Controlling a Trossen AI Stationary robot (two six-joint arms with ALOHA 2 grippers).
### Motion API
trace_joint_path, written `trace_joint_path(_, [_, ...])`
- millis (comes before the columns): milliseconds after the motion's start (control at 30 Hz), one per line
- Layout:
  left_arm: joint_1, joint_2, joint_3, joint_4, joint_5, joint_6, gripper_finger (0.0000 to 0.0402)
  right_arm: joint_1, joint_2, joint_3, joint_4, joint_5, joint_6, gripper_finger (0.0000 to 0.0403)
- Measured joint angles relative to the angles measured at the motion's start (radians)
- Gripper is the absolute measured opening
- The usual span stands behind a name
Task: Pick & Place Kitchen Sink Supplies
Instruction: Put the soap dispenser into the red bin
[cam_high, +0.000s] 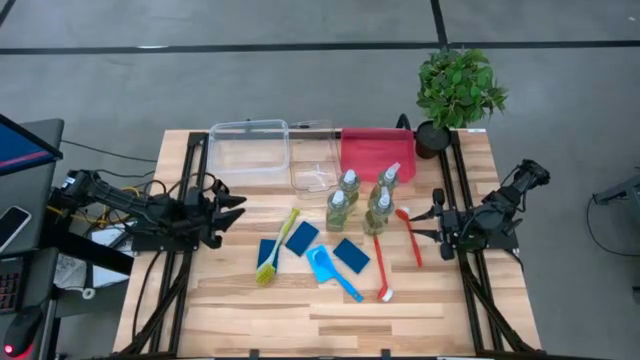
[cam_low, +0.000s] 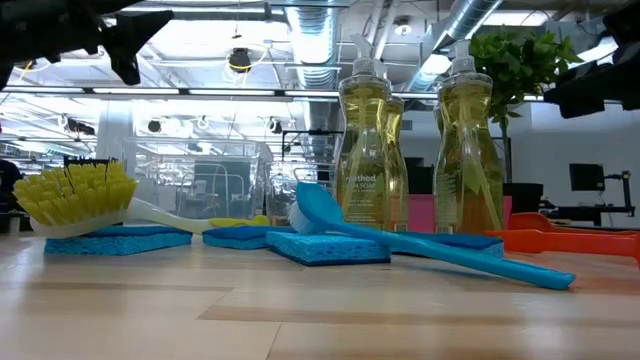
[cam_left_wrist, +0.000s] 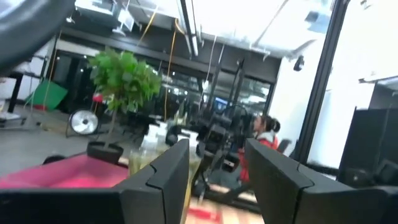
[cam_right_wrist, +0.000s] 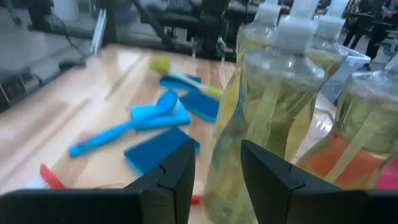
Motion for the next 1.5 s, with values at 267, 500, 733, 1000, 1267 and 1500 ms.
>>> trace_joint_path(267, [0.014,0.0,0.0,0.024,0.0,0.133,0.0158,0.0,0.0,0.0,0.204,0.0,0.048,0.0122])
trace_joint_path(500, [0.014,0.0,0.0,0.057,0.0,0.127,0.0158,0.0,0.0,0.0,0.307,0.0,0.0,0.0122])
trace_joint_path(733, [0.014,0.007,0.0,0.053,0.0,0.128,0.0158,0.0,0.0,0.0,0.273,0.0,-0.013,0.0122])
trace_joint_path(1000, [0.014,0.125,0.0,0.028,-0.143,0.157,0.0158,0.0,0.0,0.0,0.205,0.034,-0.007,0.0122])
trace_joint_path(1267, [0.042,0.304,0.0,0.033,-0.195,0.08,0.0158,0.0,0.0,0.0,0.212,0.158,0.072,0.0122])
trace_joint_path(1500, [-0.071,0.58,0.089,0.025,-0.217,0.105,0.0158,-0.006,0.027,0.0,0.184,0.192,0.082,0.0122])
